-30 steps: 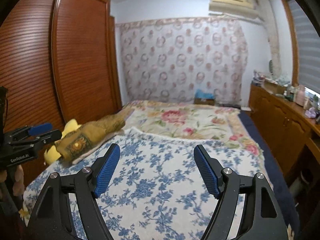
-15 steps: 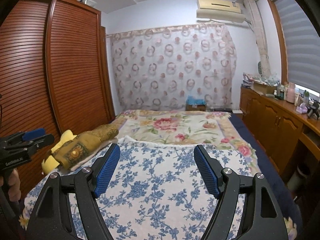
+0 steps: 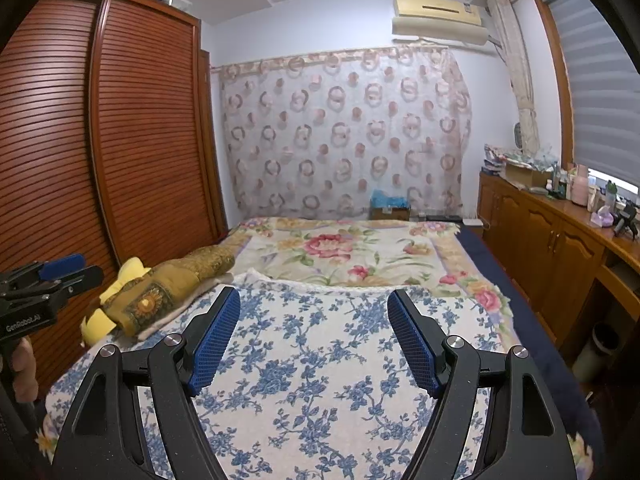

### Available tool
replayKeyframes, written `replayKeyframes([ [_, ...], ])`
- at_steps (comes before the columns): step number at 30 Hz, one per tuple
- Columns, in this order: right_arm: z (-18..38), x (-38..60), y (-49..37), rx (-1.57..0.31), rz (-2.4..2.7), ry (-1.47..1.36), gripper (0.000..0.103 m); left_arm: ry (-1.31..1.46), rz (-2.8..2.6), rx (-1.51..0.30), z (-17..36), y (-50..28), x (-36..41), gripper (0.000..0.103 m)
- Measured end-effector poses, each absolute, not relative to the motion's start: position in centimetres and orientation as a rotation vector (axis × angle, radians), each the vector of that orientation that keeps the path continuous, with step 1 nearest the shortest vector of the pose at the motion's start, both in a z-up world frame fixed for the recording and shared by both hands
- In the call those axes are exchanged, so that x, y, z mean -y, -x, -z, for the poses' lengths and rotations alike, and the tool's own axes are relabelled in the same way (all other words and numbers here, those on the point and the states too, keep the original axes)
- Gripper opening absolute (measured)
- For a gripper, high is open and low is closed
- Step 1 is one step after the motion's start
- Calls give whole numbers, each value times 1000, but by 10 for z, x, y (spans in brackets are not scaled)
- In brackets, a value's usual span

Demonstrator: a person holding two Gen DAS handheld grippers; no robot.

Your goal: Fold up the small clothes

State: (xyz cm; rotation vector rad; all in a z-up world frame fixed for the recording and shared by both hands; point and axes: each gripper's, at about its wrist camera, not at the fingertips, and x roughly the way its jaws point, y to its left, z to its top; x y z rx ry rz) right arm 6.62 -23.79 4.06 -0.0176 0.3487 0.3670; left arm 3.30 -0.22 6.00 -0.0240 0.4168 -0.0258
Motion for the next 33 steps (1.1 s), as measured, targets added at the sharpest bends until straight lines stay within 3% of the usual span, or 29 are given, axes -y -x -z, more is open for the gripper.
replayKeyframes([
  [33, -41, 236, -67, -344, -367, 20, 78, 30, 3, -380, -63, -26, -2, 57],
])
